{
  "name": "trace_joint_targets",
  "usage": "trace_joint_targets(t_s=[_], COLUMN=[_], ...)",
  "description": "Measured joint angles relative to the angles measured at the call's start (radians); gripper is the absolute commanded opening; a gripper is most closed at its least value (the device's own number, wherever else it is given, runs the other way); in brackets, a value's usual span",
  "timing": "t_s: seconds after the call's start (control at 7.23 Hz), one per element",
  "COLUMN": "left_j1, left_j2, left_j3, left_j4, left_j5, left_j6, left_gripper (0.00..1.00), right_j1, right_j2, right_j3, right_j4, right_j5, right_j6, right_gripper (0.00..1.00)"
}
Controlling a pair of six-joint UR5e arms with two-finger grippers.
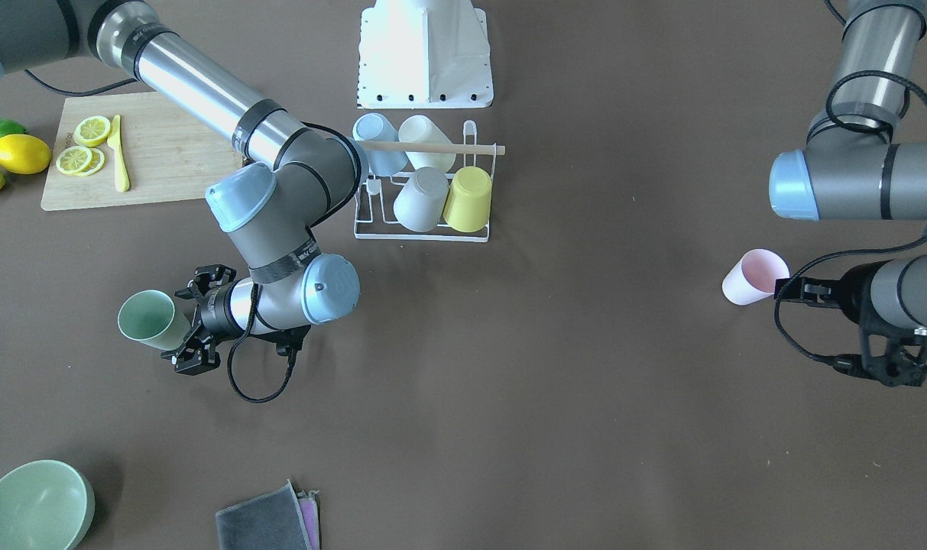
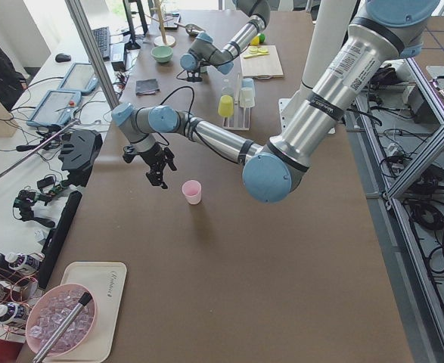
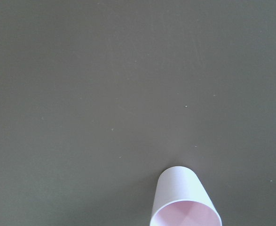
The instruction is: Place cup on cup holder
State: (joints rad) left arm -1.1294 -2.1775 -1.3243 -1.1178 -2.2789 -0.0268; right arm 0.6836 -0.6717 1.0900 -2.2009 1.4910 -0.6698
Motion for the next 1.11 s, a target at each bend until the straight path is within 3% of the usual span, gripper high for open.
trace_joint_targets(t_s=[1.11], left_j1=[0.136], left_j2=[-0.118], left_j3=[0.245], left_j4=[-0.009], left_j5=[0.043], left_j6=[0.077], left_gripper=[0.98], right_j1=[-0.019], right_j2=[-0.069], right_j3=[0.018], right_j4=[0.022], right_j5=[-0.058], right_j6=[0.007], right_gripper=[1.00])
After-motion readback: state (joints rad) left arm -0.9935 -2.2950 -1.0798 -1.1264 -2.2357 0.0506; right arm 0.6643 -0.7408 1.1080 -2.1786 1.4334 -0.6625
